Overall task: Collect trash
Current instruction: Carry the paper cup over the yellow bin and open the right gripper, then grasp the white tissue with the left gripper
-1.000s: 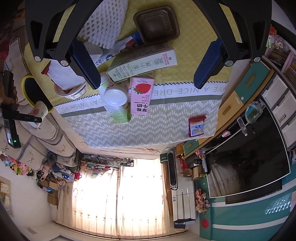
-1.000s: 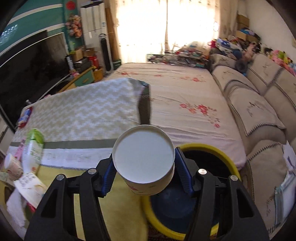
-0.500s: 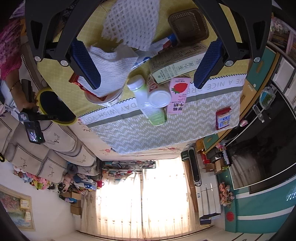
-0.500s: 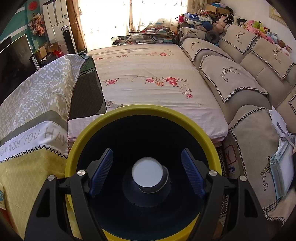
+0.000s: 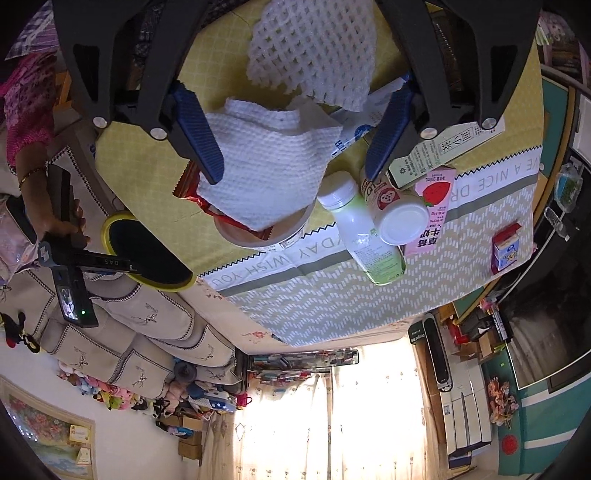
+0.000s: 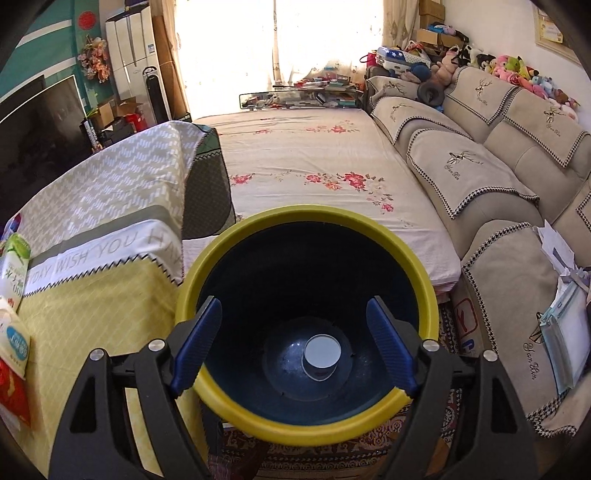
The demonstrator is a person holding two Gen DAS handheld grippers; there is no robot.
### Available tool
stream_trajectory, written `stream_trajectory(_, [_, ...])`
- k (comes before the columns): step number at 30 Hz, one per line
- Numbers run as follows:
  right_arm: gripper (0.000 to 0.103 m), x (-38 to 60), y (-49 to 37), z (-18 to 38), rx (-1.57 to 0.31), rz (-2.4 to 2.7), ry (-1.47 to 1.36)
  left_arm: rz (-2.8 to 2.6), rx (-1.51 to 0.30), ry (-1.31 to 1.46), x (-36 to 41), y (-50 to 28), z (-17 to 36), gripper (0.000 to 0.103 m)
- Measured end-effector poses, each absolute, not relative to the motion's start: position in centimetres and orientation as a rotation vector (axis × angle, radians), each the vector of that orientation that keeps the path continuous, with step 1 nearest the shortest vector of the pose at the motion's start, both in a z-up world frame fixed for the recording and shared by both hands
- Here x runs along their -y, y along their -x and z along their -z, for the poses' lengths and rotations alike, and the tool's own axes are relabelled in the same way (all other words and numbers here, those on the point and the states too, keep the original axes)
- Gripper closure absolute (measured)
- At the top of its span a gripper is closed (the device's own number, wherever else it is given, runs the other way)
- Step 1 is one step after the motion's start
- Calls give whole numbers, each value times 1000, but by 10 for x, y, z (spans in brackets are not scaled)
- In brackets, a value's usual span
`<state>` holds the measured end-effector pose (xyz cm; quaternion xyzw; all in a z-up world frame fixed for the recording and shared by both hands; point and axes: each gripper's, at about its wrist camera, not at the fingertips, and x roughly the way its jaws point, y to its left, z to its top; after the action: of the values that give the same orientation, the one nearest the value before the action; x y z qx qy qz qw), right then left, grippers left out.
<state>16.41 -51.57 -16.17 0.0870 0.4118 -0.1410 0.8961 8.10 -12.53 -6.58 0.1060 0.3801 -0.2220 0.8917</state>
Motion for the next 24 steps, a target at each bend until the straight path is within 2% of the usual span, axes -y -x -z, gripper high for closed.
stream_trajectory(12, [23,511,-155,154,-835,292,-172,486,-844,-225,132,-91,78,69])
stream_trajectory(14, [23,511,-154,154,-834,290,-175,487,-844,-225,132,-89,77,78])
stream_trajectory(16, [23,510,-154,153,-831,288,-175,481,-839,-226,132,-89,76,92])
stream_trajectory(18, [23,510,-153,153,-828,285,-176,487,-833,-218,132,-88,73,97])
stream_trajectory(24, [23,509,-153,152,-823,282,-182,495,-803,-184,128,-87,63,99])
